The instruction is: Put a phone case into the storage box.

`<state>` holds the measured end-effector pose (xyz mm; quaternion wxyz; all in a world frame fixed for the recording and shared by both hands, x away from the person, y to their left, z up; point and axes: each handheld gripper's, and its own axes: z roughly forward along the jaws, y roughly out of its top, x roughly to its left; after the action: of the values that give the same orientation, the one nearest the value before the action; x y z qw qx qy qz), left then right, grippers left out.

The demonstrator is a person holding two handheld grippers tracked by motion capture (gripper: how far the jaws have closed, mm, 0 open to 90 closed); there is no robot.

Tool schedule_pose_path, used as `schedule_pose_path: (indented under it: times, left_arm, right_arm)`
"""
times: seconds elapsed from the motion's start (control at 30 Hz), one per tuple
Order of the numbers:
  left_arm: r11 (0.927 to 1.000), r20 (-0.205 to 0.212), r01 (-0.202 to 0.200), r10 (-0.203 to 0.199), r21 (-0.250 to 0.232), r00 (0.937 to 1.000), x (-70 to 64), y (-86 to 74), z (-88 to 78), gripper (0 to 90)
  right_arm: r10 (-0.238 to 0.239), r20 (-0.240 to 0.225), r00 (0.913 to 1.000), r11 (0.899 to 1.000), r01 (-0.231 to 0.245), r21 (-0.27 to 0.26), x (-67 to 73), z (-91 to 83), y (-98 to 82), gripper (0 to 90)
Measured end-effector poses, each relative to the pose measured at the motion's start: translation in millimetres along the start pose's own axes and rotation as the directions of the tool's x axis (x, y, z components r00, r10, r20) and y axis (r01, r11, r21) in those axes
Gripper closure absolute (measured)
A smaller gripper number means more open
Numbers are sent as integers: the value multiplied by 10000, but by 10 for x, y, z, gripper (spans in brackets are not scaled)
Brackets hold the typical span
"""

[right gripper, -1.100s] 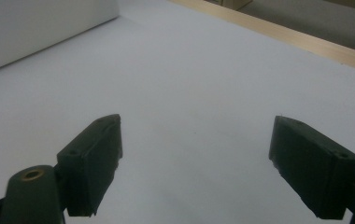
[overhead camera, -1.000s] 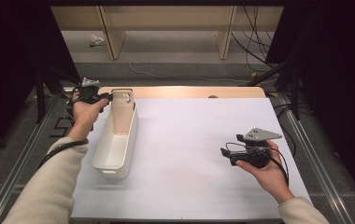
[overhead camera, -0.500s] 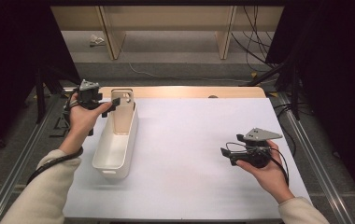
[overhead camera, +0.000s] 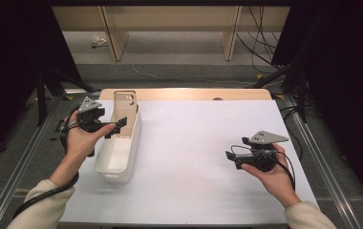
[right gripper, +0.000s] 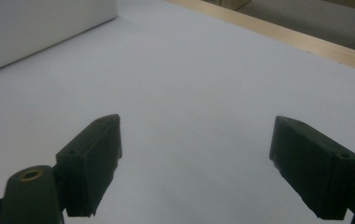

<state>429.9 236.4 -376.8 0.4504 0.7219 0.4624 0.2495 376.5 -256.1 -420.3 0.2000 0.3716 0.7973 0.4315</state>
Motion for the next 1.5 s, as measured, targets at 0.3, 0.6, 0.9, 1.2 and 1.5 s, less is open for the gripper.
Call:
schedule_pose_path:
  times: [0.3,0.6,0.9,1.2,1.5]
  left_arm:
    - [9986,604,-509,517,-149,9968,-245,-226,-148,59]
    - [9964,1237,-789,823,-320,9889,-474,-463,-265,68]
    - [9913,1371,-1155,1233,-634,9829,-625,-641,-361,84]
    - [9866,1319,-1586,1624,-390,9779,-706,-788,-372,84]
    - [9869,1352,-1579,1610,-336,9777,-721,-822,-365,84]
  right_arm:
    - [11,-10,10000,10000,-11,-18,0,-2,1,178]
    - [15,-21,10000,10000,-15,-10,3,1,1,178]
    - [6,-25,10000,10000,-7,-90,-5,-7,0,177]
    - [26,2,10000,9999,-26,-108,-19,-22,1,178]
    - [35,21,10000,9998,-35,-182,-18,-20,4,177]
